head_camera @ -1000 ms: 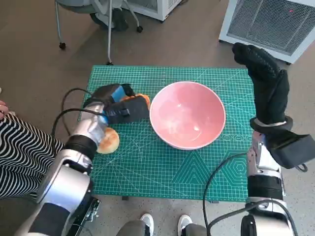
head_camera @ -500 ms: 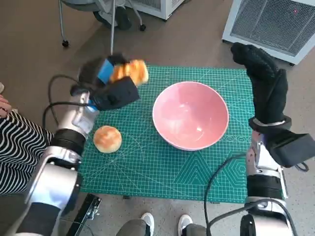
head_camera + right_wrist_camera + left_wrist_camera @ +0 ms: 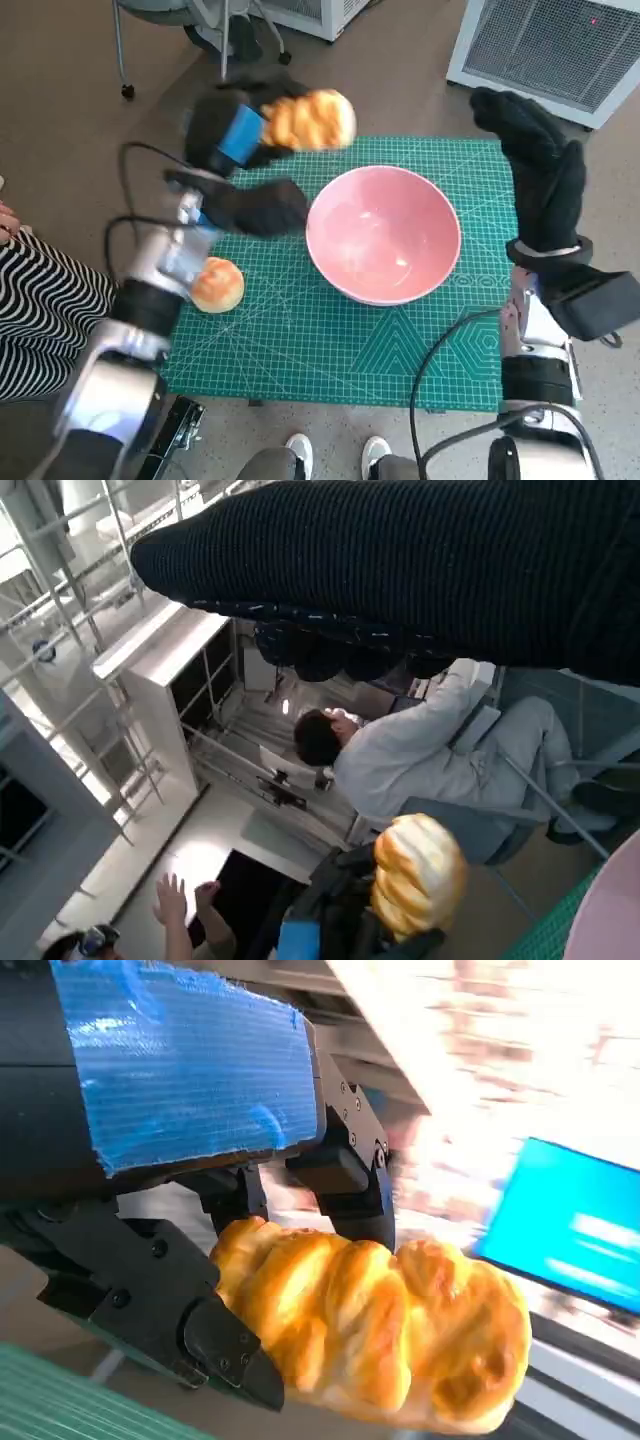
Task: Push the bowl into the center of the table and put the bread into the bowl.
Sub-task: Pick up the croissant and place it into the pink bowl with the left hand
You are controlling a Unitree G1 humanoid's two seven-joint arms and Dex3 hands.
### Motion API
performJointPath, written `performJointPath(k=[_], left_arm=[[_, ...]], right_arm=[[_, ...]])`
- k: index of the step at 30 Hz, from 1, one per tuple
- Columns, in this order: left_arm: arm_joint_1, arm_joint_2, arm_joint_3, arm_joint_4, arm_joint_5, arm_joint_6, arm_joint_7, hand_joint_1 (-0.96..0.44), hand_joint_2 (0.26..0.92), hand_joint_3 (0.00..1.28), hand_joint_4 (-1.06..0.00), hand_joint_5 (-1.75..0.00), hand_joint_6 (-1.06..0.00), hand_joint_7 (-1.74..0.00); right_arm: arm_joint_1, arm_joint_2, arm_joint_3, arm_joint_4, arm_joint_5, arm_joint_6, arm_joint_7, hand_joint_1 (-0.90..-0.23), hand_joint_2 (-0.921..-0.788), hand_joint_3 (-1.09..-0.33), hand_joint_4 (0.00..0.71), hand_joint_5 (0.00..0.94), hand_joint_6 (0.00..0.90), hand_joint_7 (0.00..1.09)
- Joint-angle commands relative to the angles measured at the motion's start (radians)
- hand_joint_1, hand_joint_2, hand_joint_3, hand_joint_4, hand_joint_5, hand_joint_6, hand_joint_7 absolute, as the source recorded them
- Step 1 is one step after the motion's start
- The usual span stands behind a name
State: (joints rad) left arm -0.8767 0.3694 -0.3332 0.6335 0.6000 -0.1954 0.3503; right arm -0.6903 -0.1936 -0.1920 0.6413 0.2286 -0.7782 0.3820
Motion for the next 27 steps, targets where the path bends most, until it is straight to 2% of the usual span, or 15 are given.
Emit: performJointPath(k=[1, 10, 15, 22, 27], left_arm=[[0.041, -0.011, -0.038, -0.058, 0.045, -0.036, -0.018, 0.00, 0.851, 0.04, -0.87, -1.12, -0.86, -0.76], [0.029, -0.040, -0.108, -0.003, 0.113, -0.100, -0.031, 0.00, 0.857, 0.05, -0.81, -1.21, -0.88, -0.70], [0.010, -0.062, -0.145, 0.045, 0.148, -0.117, -0.033, 0.00, 0.884, 0.04, -0.78, -1.23, -0.80, -0.81], [-0.030, -0.098, -0.189, 0.149, 0.184, -0.148, -0.030, 0.00, 0.901, 0.04, -0.75, -1.26, -0.76, -0.87], [-0.041, -0.116, -0.194, 0.205, 0.173, -0.173, -0.058, 0.00, 0.910, 0.04, -0.74, -1.26, -0.72, -0.92]], right_arm=[[0.017, -0.002, 0.004, 0.006, 0.009, 0.019, 0.014, -0.740, -0.921, -0.695, 0.165, 0.001, 0.026, 0.48], [0.020, -0.003, 0.005, -0.004, 0.005, 0.024, 0.009, -0.742, -0.921, -0.691, 0.166, 0.002, 0.032, 0.48], [0.023, -0.004, 0.005, -0.011, 0.003, 0.024, 0.007, -0.740, -0.921, -0.691, 0.169, 0.003, 0.035, 0.49], [0.030, -0.003, 0.005, -0.014, -0.001, 0.017, 0.004, -0.738, -0.921, -0.691, 0.170, 0.003, 0.037, 0.49], [0.033, -0.002, 0.004, -0.010, -0.003, 0.011, 0.001, -0.736, -0.921, -0.690, 0.171, 0.003, 0.037, 0.49]])
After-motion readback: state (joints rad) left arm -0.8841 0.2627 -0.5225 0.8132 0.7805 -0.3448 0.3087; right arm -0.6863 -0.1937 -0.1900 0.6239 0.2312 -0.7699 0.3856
